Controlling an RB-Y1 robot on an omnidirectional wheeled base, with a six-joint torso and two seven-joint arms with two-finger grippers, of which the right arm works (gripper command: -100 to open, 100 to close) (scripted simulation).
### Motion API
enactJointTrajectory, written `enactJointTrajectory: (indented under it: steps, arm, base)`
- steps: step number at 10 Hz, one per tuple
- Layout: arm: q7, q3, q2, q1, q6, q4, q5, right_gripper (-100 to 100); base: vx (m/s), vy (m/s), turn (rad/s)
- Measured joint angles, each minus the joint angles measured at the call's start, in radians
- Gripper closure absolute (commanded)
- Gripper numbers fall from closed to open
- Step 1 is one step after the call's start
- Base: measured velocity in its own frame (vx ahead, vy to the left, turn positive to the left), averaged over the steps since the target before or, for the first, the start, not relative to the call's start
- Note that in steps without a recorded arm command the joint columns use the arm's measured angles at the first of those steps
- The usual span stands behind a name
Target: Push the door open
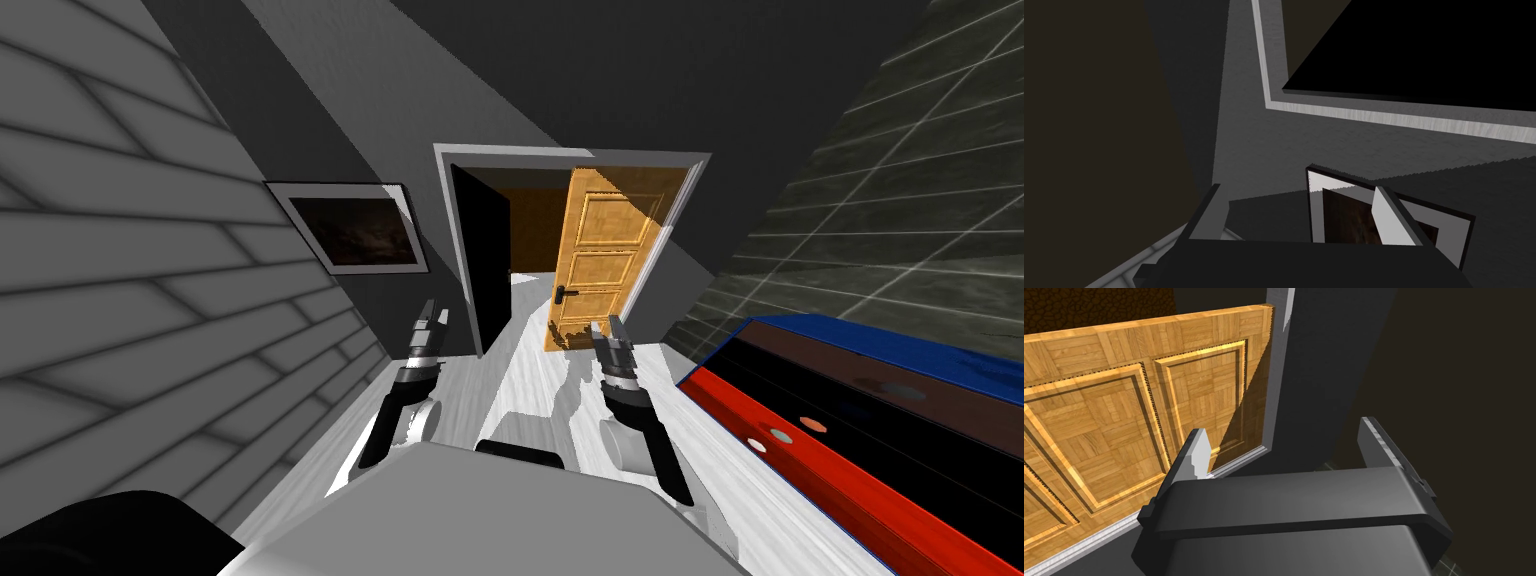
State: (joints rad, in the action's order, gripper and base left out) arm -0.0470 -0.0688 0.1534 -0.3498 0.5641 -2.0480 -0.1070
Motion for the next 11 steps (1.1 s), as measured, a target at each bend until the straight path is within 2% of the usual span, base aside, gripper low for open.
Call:
enactJointTrajectory:
  steps: [1,3,4,7,8,11]
  arm:
    - [0.008,-0.002,0.011,0.003,0.000,0.020,-0.007,-100]
    - [0.021,-0.006,0.029,0.043,0.005,0.097,-0.019,-100]
    - [0.028,-0.009,0.039,0.047,0.001,0.115,-0.025,-100]
    - [0.054,-0.015,0.075,0.077,0.001,0.200,-0.047,-100]
    - [0.063,-0.015,0.087,0.093,-0.006,0.226,-0.056,-100]
    - [0.089,-0.023,0.123,0.128,-0.001,0.326,-0.078,-100]
  base:
    - [0.102,-0.034,0.076]
    - [0.116,-0.041,0.063]
    - [0.107,-0.039,0.074]
    - [0.081,-0.051,0.078]
    - [0.098,-0.059,0.063]
    - [0.092,-0.056,0.077]
